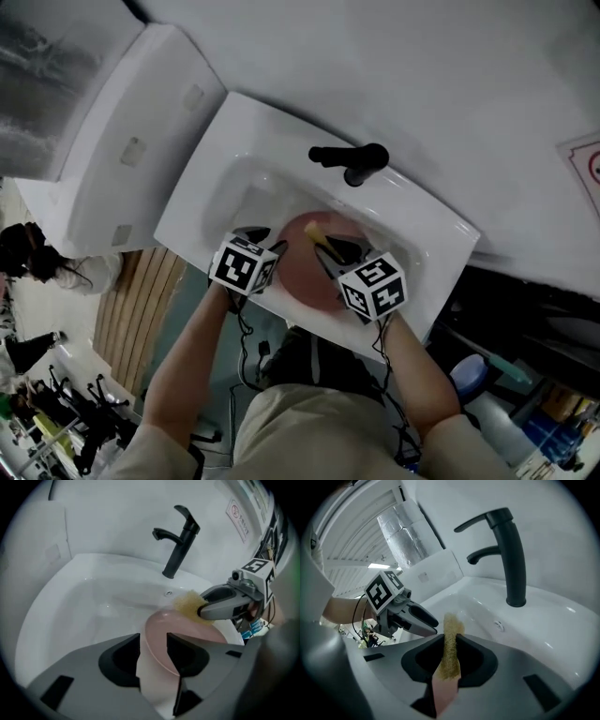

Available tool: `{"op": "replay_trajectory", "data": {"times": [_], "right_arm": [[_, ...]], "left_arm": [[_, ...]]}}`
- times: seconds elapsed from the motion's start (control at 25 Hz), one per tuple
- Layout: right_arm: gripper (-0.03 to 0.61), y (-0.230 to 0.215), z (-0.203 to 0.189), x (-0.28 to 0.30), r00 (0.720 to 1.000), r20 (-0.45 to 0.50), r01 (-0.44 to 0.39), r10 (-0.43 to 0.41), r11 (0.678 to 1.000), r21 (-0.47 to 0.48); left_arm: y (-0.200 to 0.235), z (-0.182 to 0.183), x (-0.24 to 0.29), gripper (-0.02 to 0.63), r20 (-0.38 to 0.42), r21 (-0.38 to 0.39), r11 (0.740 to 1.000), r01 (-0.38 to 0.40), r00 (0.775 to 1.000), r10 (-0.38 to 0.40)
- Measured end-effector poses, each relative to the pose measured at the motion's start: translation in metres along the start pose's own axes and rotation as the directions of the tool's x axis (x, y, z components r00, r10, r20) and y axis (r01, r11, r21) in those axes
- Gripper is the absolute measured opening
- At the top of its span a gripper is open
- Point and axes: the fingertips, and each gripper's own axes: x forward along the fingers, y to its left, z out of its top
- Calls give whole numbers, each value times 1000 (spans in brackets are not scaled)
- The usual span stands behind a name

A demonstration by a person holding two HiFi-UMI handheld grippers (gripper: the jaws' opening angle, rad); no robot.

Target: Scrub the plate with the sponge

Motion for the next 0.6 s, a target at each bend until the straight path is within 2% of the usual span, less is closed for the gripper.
{"op": "replay_trajectory", "data": {"times": [0.12,0.24,0.36,0.48,0.6], "right_arm": [[81,-4,-9,18,999,-31,-32,32,999,13],[81,-7,-17,34,997,-61,-56,56,998,13],[81,-9,-24,48,993,-88,-75,76,997,10],[81,-9,-31,60,988,-120,-94,93,996,-5],[82,-7,-38,71,984,-147,-109,105,994,-21]], "left_arm": [[-1,-13,20,187,-76,-34,996,77,994,-80],[9,-21,33,185,-142,-12,998,62,988,-63],[13,-25,42,155,-190,-13,997,77,979,-78],[11,-31,49,97,-245,-3,995,98,965,-96],[12,-33,51,89,-269,-3,994,105,958,-102]]}}
